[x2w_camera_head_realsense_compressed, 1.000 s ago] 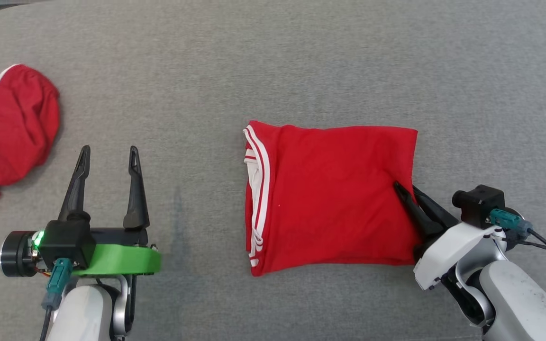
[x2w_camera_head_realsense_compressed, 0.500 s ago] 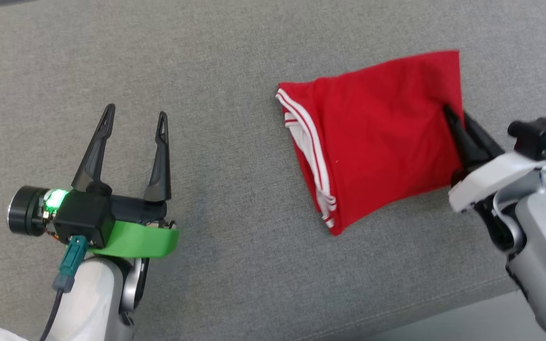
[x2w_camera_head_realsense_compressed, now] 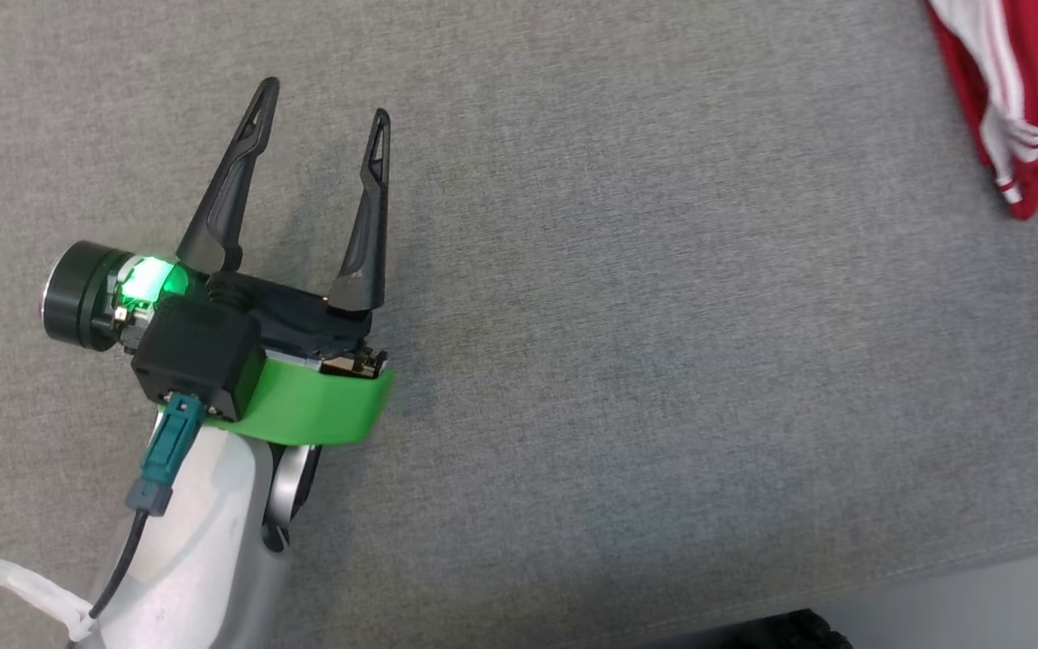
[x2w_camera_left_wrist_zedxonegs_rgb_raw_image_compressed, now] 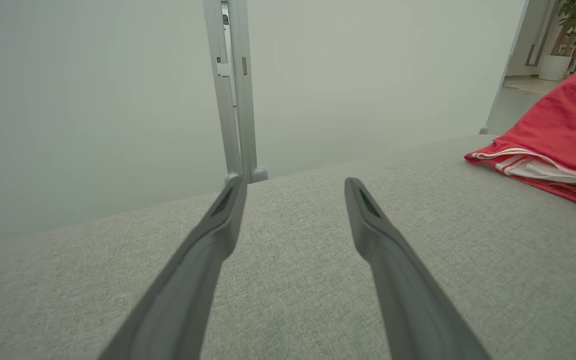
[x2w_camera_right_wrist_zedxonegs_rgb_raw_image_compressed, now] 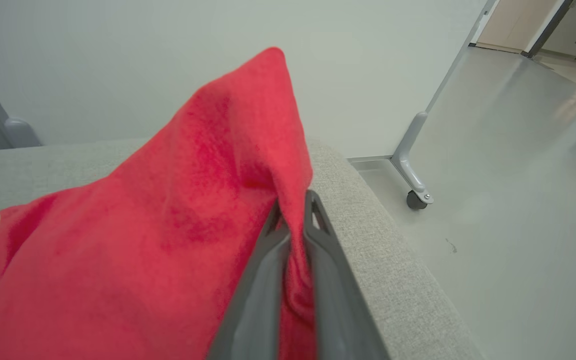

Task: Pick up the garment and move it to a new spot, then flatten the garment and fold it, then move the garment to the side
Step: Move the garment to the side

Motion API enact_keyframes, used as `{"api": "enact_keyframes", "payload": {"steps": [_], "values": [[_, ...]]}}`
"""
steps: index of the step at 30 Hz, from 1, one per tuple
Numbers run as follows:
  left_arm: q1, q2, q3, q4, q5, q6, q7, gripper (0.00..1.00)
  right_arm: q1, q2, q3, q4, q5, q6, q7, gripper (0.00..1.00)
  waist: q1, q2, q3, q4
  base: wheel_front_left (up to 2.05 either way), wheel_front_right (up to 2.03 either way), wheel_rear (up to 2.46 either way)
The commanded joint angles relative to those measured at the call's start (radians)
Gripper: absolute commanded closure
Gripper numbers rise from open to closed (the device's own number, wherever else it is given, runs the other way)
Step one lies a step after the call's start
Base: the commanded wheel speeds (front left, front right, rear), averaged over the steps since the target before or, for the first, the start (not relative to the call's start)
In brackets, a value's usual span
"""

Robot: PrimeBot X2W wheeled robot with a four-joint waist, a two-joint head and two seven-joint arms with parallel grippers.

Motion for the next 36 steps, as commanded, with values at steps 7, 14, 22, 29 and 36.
{"api": "enact_keyframes", "payload": {"steps": [7,14,22,29,36], "values": [[-0.036,0.005,-0.017,0.006,0.019,-0.003,-0.011,0.00,-0.059,-0.039,-0.079,0.136,-0.004,-0.002,-0.024,0.38,-0.0002,-0.0001,0.082,0.064,0.00,0.00,0.00],[-0.029,0.013,-0.025,0.021,0.018,0.003,-0.011,0.00,0.032,-0.003,-0.261,0.007,-0.137,-0.002,-0.028,0.00,-0.0002,-0.0001,0.042,0.046,0.00,0.00,0.00],[0.059,0.026,0.000,0.058,-0.014,0.029,-0.014,0.00,0.323,0.212,-0.427,-0.338,-0.256,-0.002,-0.029,0.00,-0.0002,-0.0001,-0.086,0.000,0.00,0.00,0.00],[0.157,0.036,0.036,0.073,-0.048,0.070,-0.005,0.00,0.553,0.382,-0.382,-0.579,-0.299,-0.002,-0.029,0.00,-0.0002,-0.0001,-0.187,-0.032,0.00,0.00,0.00],[0.223,0.015,0.044,0.106,-0.077,0.092,-0.012,0.00,0.729,0.482,-0.278,-0.725,-0.322,-0.002,-0.028,0.00,-0.0002,-0.0001,-0.269,-0.006,0.00,0.00,0.00]]}}
